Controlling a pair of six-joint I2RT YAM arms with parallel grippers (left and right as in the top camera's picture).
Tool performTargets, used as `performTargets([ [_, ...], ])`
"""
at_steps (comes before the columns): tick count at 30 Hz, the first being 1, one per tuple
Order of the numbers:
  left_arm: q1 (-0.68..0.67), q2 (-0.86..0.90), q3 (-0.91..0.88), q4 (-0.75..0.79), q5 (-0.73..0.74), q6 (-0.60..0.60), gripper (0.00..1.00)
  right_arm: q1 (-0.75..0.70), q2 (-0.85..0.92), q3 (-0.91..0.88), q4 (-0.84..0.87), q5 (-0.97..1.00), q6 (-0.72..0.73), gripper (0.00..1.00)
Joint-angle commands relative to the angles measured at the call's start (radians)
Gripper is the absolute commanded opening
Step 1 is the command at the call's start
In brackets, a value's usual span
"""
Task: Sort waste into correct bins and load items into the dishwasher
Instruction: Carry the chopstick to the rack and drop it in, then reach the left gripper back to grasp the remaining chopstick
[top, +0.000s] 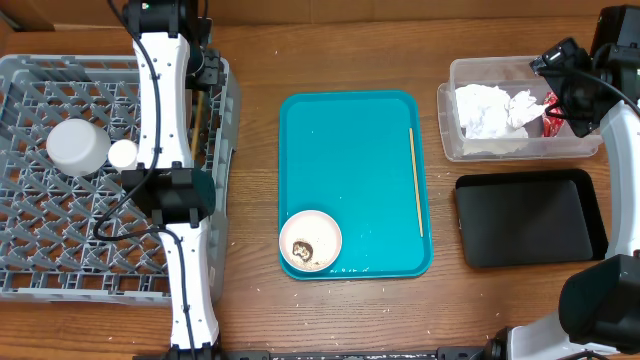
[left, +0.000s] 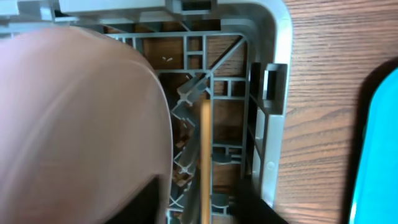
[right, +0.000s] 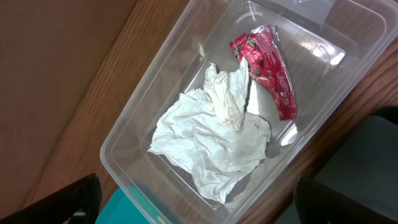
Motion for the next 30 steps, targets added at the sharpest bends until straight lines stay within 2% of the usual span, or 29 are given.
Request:
performTargets([
  [1,0.0,-0.033,-0.005,0.002,0.019,-0.01,0.56,-0.002,-0.013,0.0,0.006,0.01,0.004,1.0],
  [6,-0.005,-0.034,-0.004,0.001,0.056,-0.063,0.56,-0.002,-0.013,0.0,0.006,0.01,0.004,1.0],
  [13,-0.047,-0.034,-0.004,0.004,0.491,-0.064,0.55,-0.002,-0.013,0.0,0.006,0.01,0.004,1.0],
  [17,-0.124,-0.034,-0.004,0.016,0.655,-0.095,0.55,-0.002,-0.013,0.0,0.006,0.01,0.004,1.0],
  [21,-0.221,-0.034,-0.004,0.043,0.649,-0.163,0.56,-0.002,-0.013,0.0,0.006,0.01,0.004,1.0],
  [27,-0.394,-0.015,-0.005,0.13,0.401,-0.466,0.55,-0.002,-0.013,0.0,0.006,0.01,0.004,1.0],
  [30,-0.469,0.017,-0.005,0.185,0.31,-0.566,0.54,-0.002,-0.013,0.0,0.006,0.01,0.004,1.0],
])
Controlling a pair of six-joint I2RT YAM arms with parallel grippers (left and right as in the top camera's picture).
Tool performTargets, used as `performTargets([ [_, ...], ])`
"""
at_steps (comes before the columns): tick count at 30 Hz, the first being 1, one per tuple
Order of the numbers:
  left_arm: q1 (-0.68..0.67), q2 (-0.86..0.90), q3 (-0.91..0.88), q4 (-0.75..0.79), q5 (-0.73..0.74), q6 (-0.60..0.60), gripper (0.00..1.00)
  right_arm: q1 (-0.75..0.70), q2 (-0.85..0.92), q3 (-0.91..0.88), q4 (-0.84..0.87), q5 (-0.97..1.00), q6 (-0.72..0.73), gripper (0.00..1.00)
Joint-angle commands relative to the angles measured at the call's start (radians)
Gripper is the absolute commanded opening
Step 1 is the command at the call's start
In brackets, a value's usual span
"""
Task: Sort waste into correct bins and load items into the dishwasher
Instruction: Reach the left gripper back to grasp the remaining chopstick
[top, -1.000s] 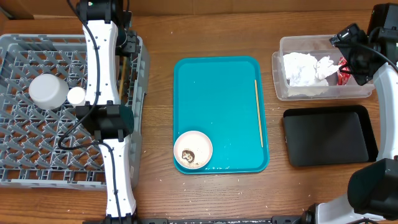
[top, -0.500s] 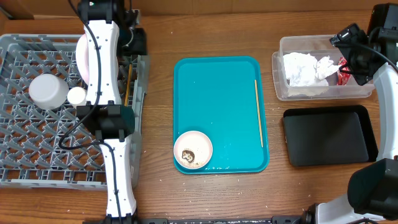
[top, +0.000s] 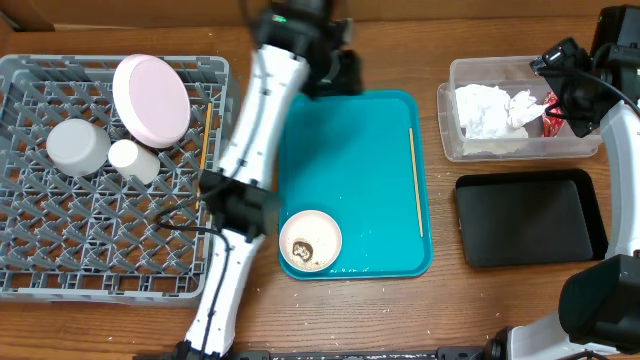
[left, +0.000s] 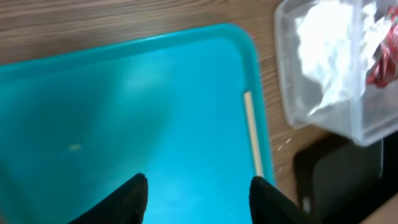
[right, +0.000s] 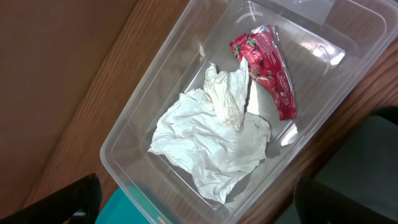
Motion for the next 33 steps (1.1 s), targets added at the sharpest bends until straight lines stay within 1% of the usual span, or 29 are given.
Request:
performTargets([
  [1,-0.083,0.029,-0.004,0.047,-0.158,-0.212,0.54,-0.002,-0.013,0.0,0.006,0.01,0.005,1.0],
  [6,-0.195,0.116,-0.004,0.113,-0.243,-0.254,0.5,-0.002,-0.013,0.0,0.006,0.01,0.005,1.0],
  [11,-0.275,0.198,-0.004,0.166,-0.258,-0.267,0.44,-0.002,-0.013,0.0,0.006,0.01,0.005,1.0],
  [13,-0.295,0.221,-0.004,0.18,-0.271,-0.267,0.35,-0.002,-0.013,0.0,0.006,0.01,0.005,1.0],
  [14,-0.303,0.233,-0.004,0.189,-0.28,-0.267,0.34,-0.002,-0.013,0.0,0.006,0.01,0.005,1.0],
  [21,-0.316,0.265,-0.004,0.21,-0.34,-0.267,0.32,-0.002,-0.013,0.0,0.006,0.01,0.005,1.0],
  [33,-0.32,0.327,-0.004,0.243,-0.323,-0.27,0.32,-0.002,-0.013,0.0,0.006,0.01,0.005,1.0],
])
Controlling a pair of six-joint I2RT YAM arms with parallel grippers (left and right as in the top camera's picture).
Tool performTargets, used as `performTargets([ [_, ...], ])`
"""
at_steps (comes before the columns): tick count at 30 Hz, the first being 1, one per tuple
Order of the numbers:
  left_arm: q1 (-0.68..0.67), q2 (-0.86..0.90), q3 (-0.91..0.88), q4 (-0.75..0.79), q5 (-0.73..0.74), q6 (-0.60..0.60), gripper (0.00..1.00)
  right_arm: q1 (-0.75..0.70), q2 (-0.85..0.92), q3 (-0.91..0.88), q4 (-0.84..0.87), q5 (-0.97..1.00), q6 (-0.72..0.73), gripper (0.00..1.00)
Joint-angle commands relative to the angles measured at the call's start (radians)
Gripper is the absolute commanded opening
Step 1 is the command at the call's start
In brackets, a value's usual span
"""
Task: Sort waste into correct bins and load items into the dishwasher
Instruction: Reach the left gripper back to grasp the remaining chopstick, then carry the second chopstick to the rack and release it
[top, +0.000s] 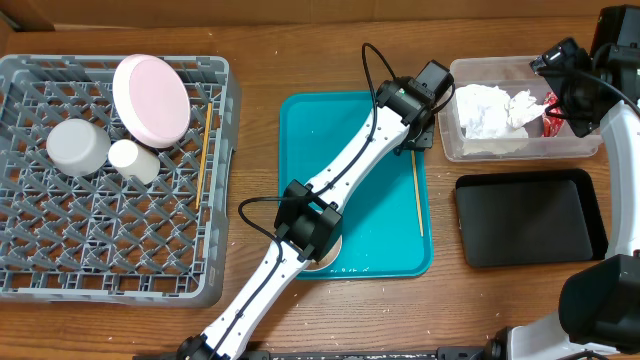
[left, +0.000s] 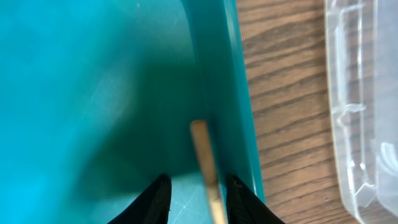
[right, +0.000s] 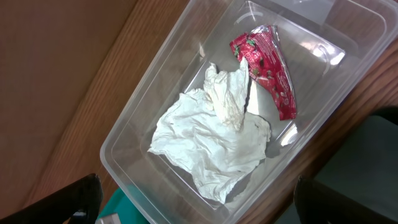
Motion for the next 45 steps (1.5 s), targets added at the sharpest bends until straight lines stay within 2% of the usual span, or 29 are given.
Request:
performTargets([
  [1,-0.003,0.048,0.008,0.014,0.009,-0.013,0.32,-0.002,-0.013,0.0,0.006,0.011,0.005,1.0],
  [4,-0.003,0.05,0.008,0.013,0.03,-0.012,0.29,-0.002,-0.013,0.0,0.006,0.011,0.004,1.0],
  [7,-0.006,0.05,0.008,0.006,0.029,-0.011,0.22,-0.002,-0.013,0.0,0.006,0.011,0.005,1.0],
  [10,-0.005,0.05,0.008,-0.008,0.029,-0.011,0.04,-0.002,-0.013,0.0,0.006,0.011,0.004,1.0],
  [21,0.038,-0.019,0.061,-0.07,0.058,0.026,0.04,-0.002,-0.013,0.0,0.006,0.011,0.004,1.0],
  [25,0.069,-0.104,0.13,-0.101,0.167,0.03,0.04,-0.002,-0.013,0.0,0.006,0.011,0.005,1.0],
  [28,0.097,-0.19,0.175,-0.118,0.244,0.123,0.04,-0.002,-0.013,0.0,0.006,0.011,0.005,1.0],
  [31,0.131,-0.287,0.203,-0.16,0.194,0.217,0.04,-0.002,-0.013,0.0,0.006,0.011,0.004,1.0],
  [35,0.208,-0.429,0.205,-0.277,-0.062,0.286,0.04,-0.002,-0.013,0.0,0.006,0.011,0.004,1.0],
  [37,0.245,-0.467,0.205,-0.322,-0.132,0.331,0.04,-0.002,-0.013,0.0,0.006,0.011,0.004,1.0],
  [41,0.335,-0.498,0.204,-0.398,-0.171,0.465,0.04,-0.002,-0.013,0.0,0.006,0.011,0.004,1.0],
  [45,0.423,-0.493,0.174,-0.398,-0.174,0.525,0.04,-0.002,-0.013,0.0,0.006,0.011,0.004,1.0],
])
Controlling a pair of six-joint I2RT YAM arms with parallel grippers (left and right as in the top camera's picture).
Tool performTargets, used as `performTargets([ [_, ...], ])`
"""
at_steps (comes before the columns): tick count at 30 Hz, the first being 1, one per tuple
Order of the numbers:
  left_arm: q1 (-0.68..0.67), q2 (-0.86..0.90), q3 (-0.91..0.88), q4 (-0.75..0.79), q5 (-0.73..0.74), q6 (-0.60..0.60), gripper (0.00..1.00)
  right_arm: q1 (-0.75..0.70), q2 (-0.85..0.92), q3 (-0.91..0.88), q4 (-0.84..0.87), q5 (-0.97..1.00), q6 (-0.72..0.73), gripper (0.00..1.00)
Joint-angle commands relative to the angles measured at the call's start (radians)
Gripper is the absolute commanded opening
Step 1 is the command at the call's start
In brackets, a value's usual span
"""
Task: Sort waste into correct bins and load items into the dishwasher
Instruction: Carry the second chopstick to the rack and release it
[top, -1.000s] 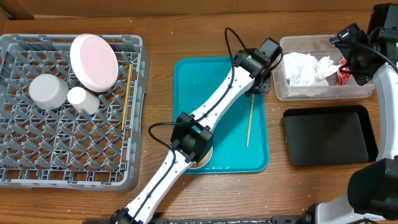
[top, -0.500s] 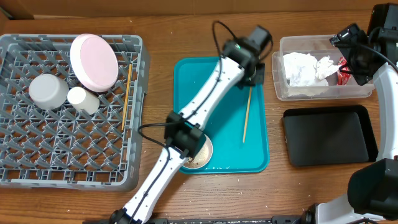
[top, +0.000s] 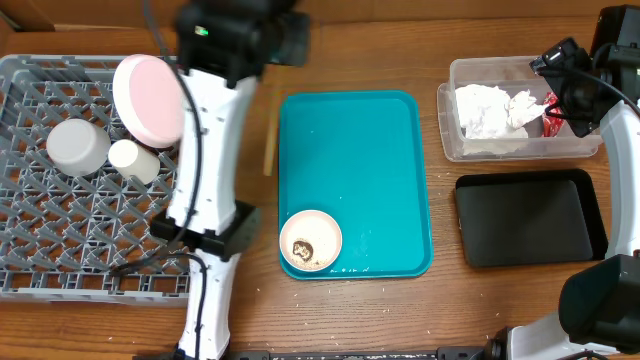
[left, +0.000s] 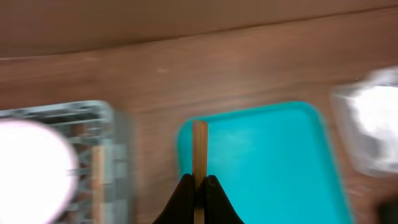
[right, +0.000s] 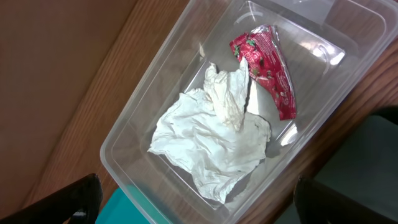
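My left gripper (left: 199, 186) is shut on a wooden chopstick (left: 199, 146), which hangs above the wood between the grey dish rack (top: 100, 240) and the teal tray (top: 355, 150); from overhead the chopstick (top: 268, 140) shows there. The wrist view is blurred. A second chopstick (left: 96, 177) lies in the rack by the pink plate (top: 148, 98). A white bowl (top: 311, 240) with food scraps sits on the tray's near left. My right gripper (right: 199, 205) stands open above the clear bin (top: 452, 135), nothing between its fingers.
The clear bin holds a crumpled white napkin (right: 211, 140) and a red wrapper (right: 266, 67). A black bin (top: 530, 218) lies in front of it. Two white cups (top: 78, 147) stand in the rack's left part. My left arm crosses the rack's right side.
My left gripper was open astride the chopstick's far end at the tray's right edge. Now it is shut on that chopstick and holds it left of the tray, near the rack. The right arm is unchanged.
My left gripper was first down at the rack's right wall beside a chopstick lying there. Then it was open over the tray's far part. Then it straddled the second chopstick on the tray's right side. Now it holds that chopstick beside the rack.
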Motion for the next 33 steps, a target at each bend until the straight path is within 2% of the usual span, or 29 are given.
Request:
performTargets([
  [1,0.06,0.047,-0.051,-0.006,-0.051,0.126,0.04,-0.002,-0.013,0.0,0.006,0.01,0.005,1.0],
  [8,0.205,0.051,-0.255,0.001,-0.04,0.137,0.04,-0.002,-0.013,0.0,0.006,0.01,0.005,1.0],
  [13,0.276,0.051,-0.417,0.083,-0.04,0.124,0.04,-0.002,-0.013,0.0,0.006,0.01,0.005,1.0],
  [20,0.319,0.051,-0.484,0.117,-0.04,0.125,0.05,-0.002,-0.013,0.0,0.006,0.01,0.005,1.0],
  [23,0.324,0.051,-0.484,0.118,-0.04,0.126,0.13,-0.002,-0.013,0.0,0.006,0.01,0.005,1.0],
  [24,0.324,0.051,-0.484,0.118,-0.04,0.126,0.18,-0.002,-0.013,0.0,0.006,0.01,0.005,1.0],
  [27,0.324,0.051,-0.484,0.118,-0.04,0.125,0.45,-0.002,-0.013,0.0,0.006,0.01,0.005,1.0],
  [30,0.324,0.051,-0.484,0.118,-0.039,0.125,0.56,-0.002,-0.013,0.0,0.006,0.01,0.005,1.0],
  [33,0.323,0.051,-0.484,0.121,-0.008,0.103,0.6,-0.002,-0.013,0.0,0.006,0.01,0.005,1.0],
])
